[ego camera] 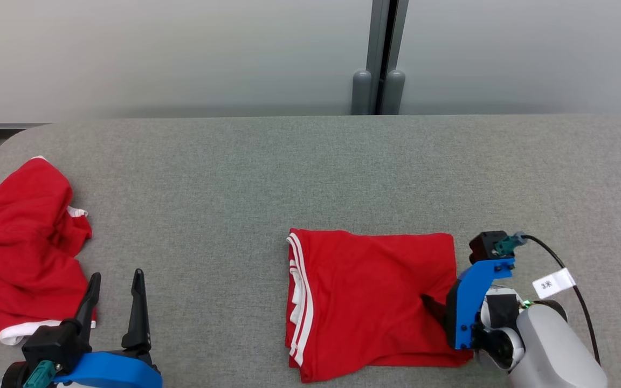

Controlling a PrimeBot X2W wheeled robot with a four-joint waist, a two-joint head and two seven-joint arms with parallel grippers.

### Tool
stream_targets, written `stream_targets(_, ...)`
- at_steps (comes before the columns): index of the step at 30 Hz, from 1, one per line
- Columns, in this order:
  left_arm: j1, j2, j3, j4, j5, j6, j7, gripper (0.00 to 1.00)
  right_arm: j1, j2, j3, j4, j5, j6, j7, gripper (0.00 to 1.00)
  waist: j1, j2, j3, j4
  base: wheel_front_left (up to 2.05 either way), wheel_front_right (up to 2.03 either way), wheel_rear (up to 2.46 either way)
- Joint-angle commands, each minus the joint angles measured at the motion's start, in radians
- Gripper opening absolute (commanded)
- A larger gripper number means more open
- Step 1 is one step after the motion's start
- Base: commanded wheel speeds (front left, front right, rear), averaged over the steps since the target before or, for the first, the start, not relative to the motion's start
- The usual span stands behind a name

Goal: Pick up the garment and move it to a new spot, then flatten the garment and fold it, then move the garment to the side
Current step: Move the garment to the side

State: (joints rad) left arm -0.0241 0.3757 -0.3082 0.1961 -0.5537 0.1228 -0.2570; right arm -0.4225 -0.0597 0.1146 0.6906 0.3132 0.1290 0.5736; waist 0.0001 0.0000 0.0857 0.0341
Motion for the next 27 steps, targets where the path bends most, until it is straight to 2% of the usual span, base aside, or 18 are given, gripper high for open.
stream_targets(1, -0.014, 0.002, -0.002, -0.003, 0.002, 0.002, -0.003, 1.0, 0.01, 0.017, 0.031, 0.034, 0.019, 0.003, 0.02, 1.0, -0.0001, 0.0, 0.003, -0.002, 0.0, 0.0, 0.0)
stream_targets(2, -0.015, 0.002, -0.003, -0.005, 0.002, 0.003, -0.003, 1.0, 0.001, 0.018, 0.05, 0.043, 0.005, 0.003, 0.023, 0.38, -0.0001, 0.0, 0.005, -0.003, 0.0, 0.0, 0.0)
stream_targets(3, -0.017, 0.001, -0.003, -0.006, 0.002, 0.003, -0.003, 1.0, -0.01, 0.019, 0.063, 0.051, -0.012, 0.003, 0.027, 0.0, -0.0001, 0.0, 0.008, -0.005, 0.0, 0.0, 0.0)
stream_targets(6, -0.02, 0.001, 0.0, -0.014, 0.003, 0.006, -0.004, 1.0, -0.058, 0.008, 0.088, 0.044, -0.079, 0.003, 0.007, 0.0, -0.0001, 0.0, 0.023, -0.019, 0.0, 0.0, 0.0)
stream_targets(10, -0.031, 0.001, 0.008, -0.034, 0.007, 0.008, -0.005, 1.0, -0.148, -0.066, 0.157, -0.006, -0.149, 0.002, -0.009, 0.0, -0.0001, 0.0, 0.052, -0.05, 0.0, 0.0, 0.0)
stream_targets(15, -0.074, -0.008, 0.009, -0.066, 0.009, -0.012, -0.007, 1.0, -0.261, -0.221, 0.298, -0.084, -0.174, 0.002, -0.007, 0.0, -0.0001, 0.0, 0.102, -0.09, 0.0, 0.0, 0.0)
stream_targets(19, -0.117, 0.004, 0.016, -0.082, 0.022, -0.015, -0.007, 1.0, -0.349, -0.337, 0.359, -0.14, -0.143, 0.002, -0.011, 0.0, -0.0001, 0.0, 0.16, -0.146, 0.0, 0.0, 0.0)
stream_targets(23, -0.171, 0.018, 0.015, -0.097, 0.037, -0.023, -0.002, 1.0, -0.407, -0.437, 0.354, -0.157, -0.126, 0.002, -0.033, 0.0, -0.0001, 0.0, 0.229, -0.199, 0.0, 0.0, 0.0)
stream_targets(27, -0.217, 0.04, 0.014, -0.11, 0.051, -0.033, 0.005, 1.0, -0.431, -0.512, 0.295, -0.142, -0.137, 0.002, -0.094, 0.0, -0.0001, 0.0, 0.287, -0.236, 0.0, 0.0, 0.0)
